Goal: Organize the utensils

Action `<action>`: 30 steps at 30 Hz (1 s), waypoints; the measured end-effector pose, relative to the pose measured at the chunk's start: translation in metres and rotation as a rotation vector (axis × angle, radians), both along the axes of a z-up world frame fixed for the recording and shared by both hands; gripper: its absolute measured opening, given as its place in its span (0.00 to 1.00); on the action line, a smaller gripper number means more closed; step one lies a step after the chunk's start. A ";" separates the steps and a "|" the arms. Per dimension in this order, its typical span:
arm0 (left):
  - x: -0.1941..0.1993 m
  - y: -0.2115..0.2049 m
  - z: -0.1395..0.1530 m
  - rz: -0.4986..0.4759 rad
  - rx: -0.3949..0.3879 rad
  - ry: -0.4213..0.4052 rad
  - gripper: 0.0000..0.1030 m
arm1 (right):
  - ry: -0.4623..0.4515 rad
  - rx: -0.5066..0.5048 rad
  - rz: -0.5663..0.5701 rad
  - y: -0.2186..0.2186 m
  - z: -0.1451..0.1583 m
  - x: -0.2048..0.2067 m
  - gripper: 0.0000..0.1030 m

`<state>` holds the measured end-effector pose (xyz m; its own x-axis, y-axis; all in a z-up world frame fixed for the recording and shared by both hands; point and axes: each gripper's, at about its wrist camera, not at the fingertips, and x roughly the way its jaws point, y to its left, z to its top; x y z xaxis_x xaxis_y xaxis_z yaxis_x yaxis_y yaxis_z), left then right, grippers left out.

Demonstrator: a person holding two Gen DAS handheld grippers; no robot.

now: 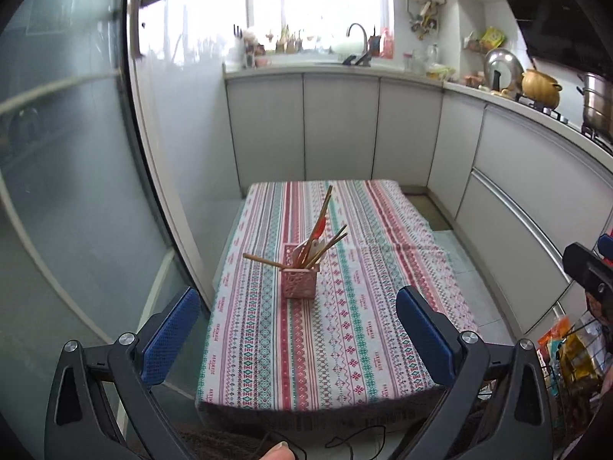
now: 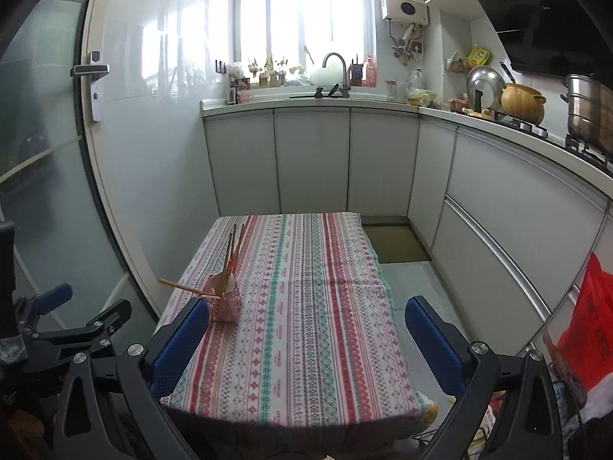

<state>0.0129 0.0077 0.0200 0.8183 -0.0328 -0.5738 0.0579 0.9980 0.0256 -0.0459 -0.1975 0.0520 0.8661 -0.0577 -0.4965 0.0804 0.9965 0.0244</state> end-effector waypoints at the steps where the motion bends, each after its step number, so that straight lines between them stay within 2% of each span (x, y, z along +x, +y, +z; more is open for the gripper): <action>1: -0.009 -0.003 0.003 0.004 0.004 -0.011 1.00 | -0.005 -0.003 -0.014 -0.001 0.000 -0.007 1.00; 7: -0.042 -0.006 0.006 0.008 0.010 -0.036 1.00 | -0.020 0.001 -0.021 0.003 -0.003 -0.030 1.00; 12: -0.056 -0.006 0.011 0.001 0.008 -0.053 1.00 | -0.025 0.003 -0.028 0.005 -0.004 -0.033 1.00; 30: -0.051 0.005 0.005 -0.004 -0.012 -0.049 1.00 | -0.017 0.009 -0.032 0.008 -0.007 -0.030 1.00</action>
